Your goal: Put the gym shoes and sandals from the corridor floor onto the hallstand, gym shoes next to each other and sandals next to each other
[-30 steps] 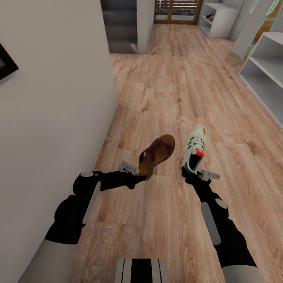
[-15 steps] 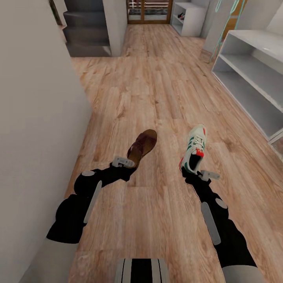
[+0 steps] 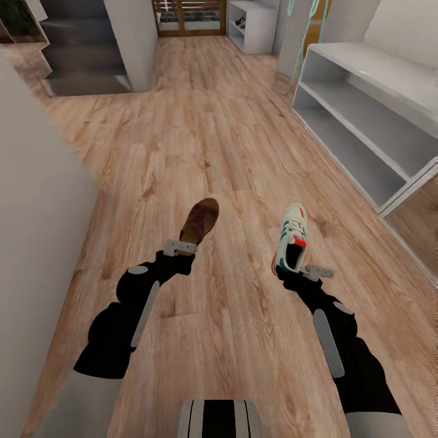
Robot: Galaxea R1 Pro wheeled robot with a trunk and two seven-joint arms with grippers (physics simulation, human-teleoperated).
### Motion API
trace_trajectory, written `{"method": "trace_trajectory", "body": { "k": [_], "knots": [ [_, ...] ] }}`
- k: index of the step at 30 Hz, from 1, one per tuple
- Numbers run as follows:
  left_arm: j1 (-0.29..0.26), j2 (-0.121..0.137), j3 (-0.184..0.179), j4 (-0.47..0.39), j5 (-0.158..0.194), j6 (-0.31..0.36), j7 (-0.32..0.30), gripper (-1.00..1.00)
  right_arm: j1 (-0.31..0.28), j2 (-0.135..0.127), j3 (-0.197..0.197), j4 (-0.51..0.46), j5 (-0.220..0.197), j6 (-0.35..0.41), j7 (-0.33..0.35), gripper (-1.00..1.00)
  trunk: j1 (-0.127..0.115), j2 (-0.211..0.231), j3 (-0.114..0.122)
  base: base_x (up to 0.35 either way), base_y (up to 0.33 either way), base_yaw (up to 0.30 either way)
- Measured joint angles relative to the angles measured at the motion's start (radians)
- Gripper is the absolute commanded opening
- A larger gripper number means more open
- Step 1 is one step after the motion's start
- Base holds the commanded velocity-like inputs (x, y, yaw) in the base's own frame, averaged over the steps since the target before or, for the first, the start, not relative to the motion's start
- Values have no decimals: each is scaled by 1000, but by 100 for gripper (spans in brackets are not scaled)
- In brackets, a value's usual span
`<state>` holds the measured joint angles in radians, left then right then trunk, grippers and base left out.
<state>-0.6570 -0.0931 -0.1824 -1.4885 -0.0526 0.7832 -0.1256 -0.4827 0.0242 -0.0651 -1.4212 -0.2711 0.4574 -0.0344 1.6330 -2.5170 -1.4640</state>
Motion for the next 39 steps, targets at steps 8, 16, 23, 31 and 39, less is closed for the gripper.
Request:
{"method": "trace_trajectory", "body": {
  "k": [8, 16, 23, 31, 39],
  "knots": [
    [24, 0, 4, 0, 0, -1, 15, -100, 0, 1, 6, -17, 3, 58, -1, -100, 0, 0, -2, 302, -194, -70],
    [42, 1, 6, 2, -3, -2, 17, -100, 0, 1, 6, -17, 108, 61, -1, -100, 0, 0, 2, 302, -195, -3],
    [140, 1, 9, 5, 1, -14, 15, -100, 0, 1, 7, -15, 153, 61, 0, -100, 0, 0, 3, 304, -185, 0],
    [190, 2, 59, 5, 0, -18, 14, -100, 0, 1, 12, -13, 155, 60, -1, -100, 0, 0, 9, 329, -53, 115],
    [194, 2, 76, 5, 0, -18, 16, -100, 0, 1, 13, -13, 155, 60, -2, -100, 0, 0, 19, 339, -2, 172]
  ]
}}
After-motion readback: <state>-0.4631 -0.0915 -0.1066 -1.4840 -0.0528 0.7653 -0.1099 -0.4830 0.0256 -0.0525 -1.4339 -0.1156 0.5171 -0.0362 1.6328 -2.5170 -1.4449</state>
